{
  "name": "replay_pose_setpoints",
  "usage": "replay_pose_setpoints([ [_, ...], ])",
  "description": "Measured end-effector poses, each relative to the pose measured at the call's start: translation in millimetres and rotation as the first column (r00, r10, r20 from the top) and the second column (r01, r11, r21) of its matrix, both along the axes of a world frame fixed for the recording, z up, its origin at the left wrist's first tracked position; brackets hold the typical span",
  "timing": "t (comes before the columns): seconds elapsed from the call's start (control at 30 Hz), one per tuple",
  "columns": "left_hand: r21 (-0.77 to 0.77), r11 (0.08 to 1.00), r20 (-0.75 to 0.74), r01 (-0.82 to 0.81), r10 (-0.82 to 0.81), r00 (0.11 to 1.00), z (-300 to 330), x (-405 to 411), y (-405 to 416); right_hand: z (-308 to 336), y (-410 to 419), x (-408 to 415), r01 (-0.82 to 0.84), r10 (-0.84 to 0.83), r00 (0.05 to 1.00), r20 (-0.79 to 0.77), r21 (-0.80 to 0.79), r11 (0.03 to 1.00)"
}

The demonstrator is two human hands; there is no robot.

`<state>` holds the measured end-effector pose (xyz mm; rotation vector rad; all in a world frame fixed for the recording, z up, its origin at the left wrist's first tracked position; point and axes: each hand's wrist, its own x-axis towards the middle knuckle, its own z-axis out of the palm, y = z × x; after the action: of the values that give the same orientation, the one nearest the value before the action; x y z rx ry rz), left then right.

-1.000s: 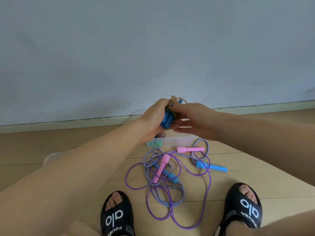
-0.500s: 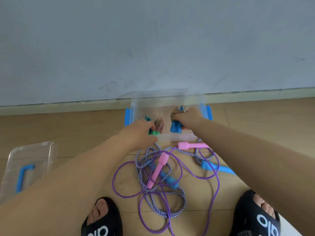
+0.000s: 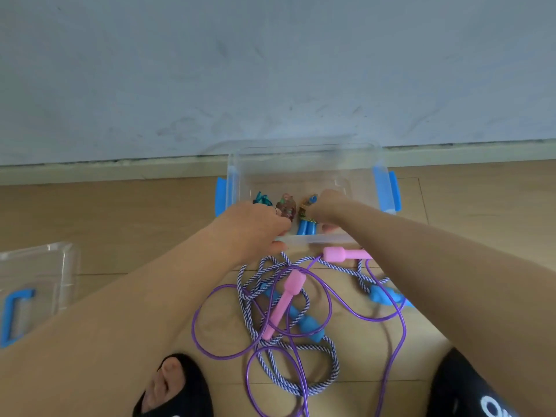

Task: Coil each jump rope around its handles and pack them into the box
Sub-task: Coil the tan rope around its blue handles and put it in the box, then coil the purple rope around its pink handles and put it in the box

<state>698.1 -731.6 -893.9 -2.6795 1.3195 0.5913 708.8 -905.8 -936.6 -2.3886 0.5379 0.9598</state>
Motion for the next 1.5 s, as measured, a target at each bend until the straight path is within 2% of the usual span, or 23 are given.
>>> replay_pose_setpoints([
  [0.03,0.015,1.0,0.071,-0.002,0.001,0.998,0,-5,1,7,-3,-3,-0.014,0.015,1.0,0.023,-0.047,0.999],
  [0.1,-0.015,1.0,0.203,-0.014,0.017,0.979,-3,-17,4,18,-12,-13,0.016,0.016,0.976,0.216,-0.148,0.989],
  [0.2,-0.149,0.986,0.275,-0.079,0.118,0.954,-3,-40,9,38,-16,-46,0.191,-0.118,0.785,0.608,-0.057,0.98],
  [0.23,-0.182,0.978,0.288,-0.103,0.153,0.946,-1,-48,10,43,-13,-61,0.193,-0.118,0.741,0.661,-0.042,0.98],
  [0.3,-0.202,0.967,0.263,-0.154,0.205,0.943,2,-65,12,44,-3,-94,0.114,-0.06,0.715,0.697,-0.031,0.993],
  [0.37,-0.135,0.947,0.14,-0.29,0.308,0.941,-3,-84,12,33,9,-127,0.001,0.026,0.753,0.657,-0.041,0.999],
  [0.43,-0.011,0.912,-0.053,-0.411,0.41,0.911,-12,-101,13,16,19,-153,-0.09,0.105,0.866,0.489,-0.053,0.995],
  [0.5,0.086,0.881,-0.202,-0.465,0.472,0.858,-18,-119,13,-3,24,-171,-0.125,0.142,0.943,0.3,-0.074,0.989],
  [0.6,0.13,0.845,-0.309,-0.519,0.532,0.788,-30,-140,13,-22,24,-184,-0.121,0.149,0.967,0.205,-0.143,0.982],
  [0.73,0.09,0.74,-0.421,-0.666,0.634,0.648,-55,-144,10,-28,22,-183,-0.088,0.095,0.986,0.137,-0.058,0.994],
  [0.8,0.081,0.695,-0.445,-0.715,0.667,0.598,-62,-140,6,-27,19,-180,-0.045,0.042,0.992,0.121,0.026,0.999],
  [0.87,0.066,0.67,-0.434,-0.739,0.686,0.583,-68,-136,1,-29,15,-176,0.045,-0.058,0.993,0.106,0.12,0.992],
  [0.93,0.047,0.662,-0.429,-0.748,0.689,0.584,-74,-133,-3,-32,10,-173,0.082,-0.094,0.988,0.123,0.101,0.991],
  [1.0,0.034,0.666,-0.429,-0.745,0.683,0.591,-79,-131,-5,-34,4,-168,0.097,-0.098,0.976,0.192,0.012,0.995],
  [1.1,-0.004,0.679,-0.408,-0.734,0.669,0.621,-86,-128,-5,-33,-8,-160,0.08,-0.04,0.956,0.292,-0.128,0.989],
  [1.17,-0.019,0.686,-0.387,-0.728,0.666,0.638,-89,-126,-5,-36,-17,-154,-0.011,0.066,0.948,0.31,-0.173,0.985],
  [1.23,-0.025,0.683,-0.39,-0.73,0.666,0.636,-89,-125,-5,-41,-22,-149,-0.083,0.112,0.945,0.309,-0.105,0.991],
  [1.33,-0.003,0.681,-0.394,-0.733,0.672,0.626,-90,-122,-5,-42,-24,-140,-0.042,0.04,0.966,0.255,0.002,0.999],
  [1.43,0.029,0.697,-0.374,-0.717,0.672,0.639,-87,-122,-5,-39,-21,-131,-0.046,0.041,0.982,0.185,0.02,0.999],
  [1.5,0.021,0.692,-0.366,-0.722,0.677,0.638,-85,-122,-4,-38,-20,-130,-0.099,0.1,0.98,0.174,-0.013,0.995],
])
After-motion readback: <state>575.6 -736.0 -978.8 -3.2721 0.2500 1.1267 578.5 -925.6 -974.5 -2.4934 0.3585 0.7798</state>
